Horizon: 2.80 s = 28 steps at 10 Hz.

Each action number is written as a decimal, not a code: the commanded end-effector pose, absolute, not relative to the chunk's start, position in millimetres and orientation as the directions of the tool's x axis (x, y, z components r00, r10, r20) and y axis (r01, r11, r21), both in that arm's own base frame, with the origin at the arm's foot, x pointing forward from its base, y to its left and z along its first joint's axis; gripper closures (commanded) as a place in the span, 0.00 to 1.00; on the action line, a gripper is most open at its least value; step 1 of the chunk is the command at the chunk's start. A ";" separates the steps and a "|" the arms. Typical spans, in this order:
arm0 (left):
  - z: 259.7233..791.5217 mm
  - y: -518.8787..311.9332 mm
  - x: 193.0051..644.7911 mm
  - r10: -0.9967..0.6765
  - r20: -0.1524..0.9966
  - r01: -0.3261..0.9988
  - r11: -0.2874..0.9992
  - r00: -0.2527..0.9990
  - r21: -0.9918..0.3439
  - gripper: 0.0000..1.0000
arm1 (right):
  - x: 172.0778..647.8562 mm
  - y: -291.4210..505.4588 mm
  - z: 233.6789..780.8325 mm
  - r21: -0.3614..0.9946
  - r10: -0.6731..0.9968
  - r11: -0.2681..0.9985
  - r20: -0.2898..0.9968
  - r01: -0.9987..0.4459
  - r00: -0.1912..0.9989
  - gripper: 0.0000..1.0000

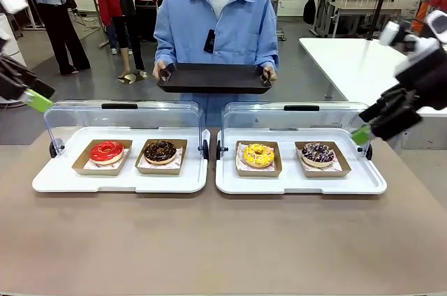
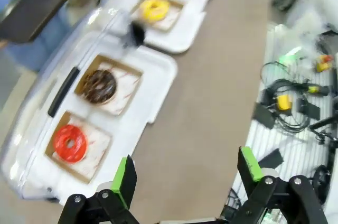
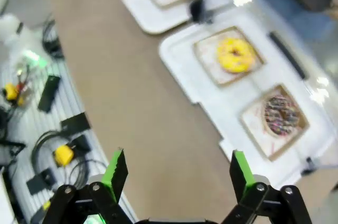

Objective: Provide the desired donut to the person.
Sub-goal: Pick up and lift the Paper togo box containing the Donut pointed at by the person.

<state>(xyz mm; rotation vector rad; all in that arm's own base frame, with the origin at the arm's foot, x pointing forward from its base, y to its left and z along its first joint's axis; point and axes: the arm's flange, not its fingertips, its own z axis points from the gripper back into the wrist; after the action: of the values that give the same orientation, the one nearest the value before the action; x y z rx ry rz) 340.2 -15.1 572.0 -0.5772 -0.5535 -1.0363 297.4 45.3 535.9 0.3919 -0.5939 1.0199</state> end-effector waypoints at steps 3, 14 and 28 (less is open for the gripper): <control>561.8 65.9 360.7 -0.490 0.805 0.942 0.188 0.335 -0.277 0.00 | 309.8 -53.8 511.0 0.174 0.611 0.270 0.729 -0.947 0.308 0.00; 501.8 187.1 336.8 -0.339 0.941 0.951 0.292 0.004 0.101 0.00 | 300.8 -177.4 471.1 0.029 0.324 0.157 0.943 -0.987 0.079 0.00; 501.8 188.0 334.5 -0.339 0.941 0.948 0.308 0.025 0.086 0.00 | 293.4 -180.3 471.1 0.036 0.355 0.159 0.930 -0.987 0.091 0.00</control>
<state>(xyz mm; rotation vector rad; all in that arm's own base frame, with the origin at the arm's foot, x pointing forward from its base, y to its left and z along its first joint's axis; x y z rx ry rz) 335.1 187.0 501.5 -0.7063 -1.0994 -1.1363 290.9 -179.7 469.8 0.8515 -0.9320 1.2063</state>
